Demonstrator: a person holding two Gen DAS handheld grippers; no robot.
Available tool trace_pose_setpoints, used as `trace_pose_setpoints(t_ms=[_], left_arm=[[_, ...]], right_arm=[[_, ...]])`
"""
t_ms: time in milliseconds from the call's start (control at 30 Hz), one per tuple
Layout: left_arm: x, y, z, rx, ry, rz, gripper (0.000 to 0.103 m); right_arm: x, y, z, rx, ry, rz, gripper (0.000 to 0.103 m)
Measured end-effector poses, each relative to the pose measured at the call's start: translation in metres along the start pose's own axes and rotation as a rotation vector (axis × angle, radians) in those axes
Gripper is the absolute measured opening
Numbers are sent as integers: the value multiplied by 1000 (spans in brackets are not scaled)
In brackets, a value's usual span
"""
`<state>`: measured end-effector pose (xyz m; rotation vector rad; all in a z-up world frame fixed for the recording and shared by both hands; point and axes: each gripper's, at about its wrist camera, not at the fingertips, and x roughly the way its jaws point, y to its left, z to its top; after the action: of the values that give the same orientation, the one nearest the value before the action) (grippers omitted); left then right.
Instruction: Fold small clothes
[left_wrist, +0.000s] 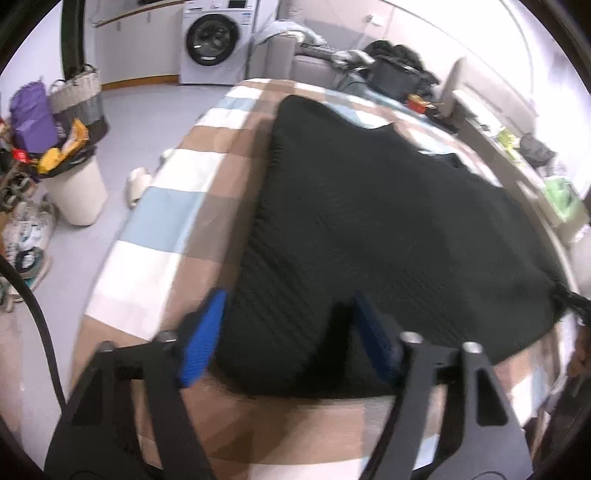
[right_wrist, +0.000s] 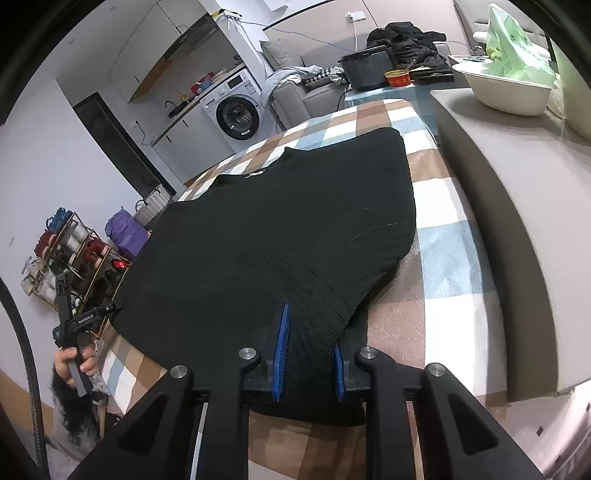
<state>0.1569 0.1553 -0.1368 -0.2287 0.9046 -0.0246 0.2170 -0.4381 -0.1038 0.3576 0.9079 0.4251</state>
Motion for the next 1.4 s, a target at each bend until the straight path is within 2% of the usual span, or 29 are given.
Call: trace_pose_setpoints(t_ms=[100,167,300,367,400,500,567,633,700,833,900,933,1000,1133,1267,1300,1333,1400], left_arm=[[-8,-16,-1,51,-18,-76,53],[-9,-23,0,74,-25,-95,54],[4,-21,3,57,-5,-63,53],[9,-18,4,30,-15,-41,30],[10,-15,5,13,-25,-7,14],[4,-4,7,-60,-57,-49,5],[-3,0,8,-66,-80,-62,5],[-6,1,7,-59,-88,-58,5],[-3,1,7,-54,-81,-48,5],[6,5,2,-73,-52,-39,5],[5,4,1,-62,-56,-30,5],[4,4,1,-58,-56,-27,6],[5,3,2,-58,-56,-27,6],[5,3,2,-62,-53,-26,6],[5,3,2,-62,-53,-25,6],[5,4,2,-63,-52,-27,6],[5,4,1,-63,-52,-26,6],[5,5,1,-68,-52,-27,6]], right_arm=[[-2,-2,1,24,-18,31,29],[-3,-3,1,40,-27,53,34],[6,2,2,21,-20,27,34],[12,6,2,5,-15,-11,28],[13,8,2,-7,-15,-28,17],[6,13,2,-43,-80,-29,9],[-7,17,2,-62,-133,-16,8],[-11,17,2,-69,-134,-35,8],[-6,11,2,-68,-93,-107,8],[9,-7,-6,-11,-2,-145,8],[4,-11,-6,5,-24,-128,9],[2,-14,-5,24,-27,-119,14],[-4,-28,-1,99,-47,-85,18],[-9,-45,8,200,-78,-40,20],[3,-39,21,182,-73,-77,19],[8,-37,23,172,-67,-94,17],[11,-34,25,151,-70,-109,8],[13,-28,27,91,-71,-193,7]])
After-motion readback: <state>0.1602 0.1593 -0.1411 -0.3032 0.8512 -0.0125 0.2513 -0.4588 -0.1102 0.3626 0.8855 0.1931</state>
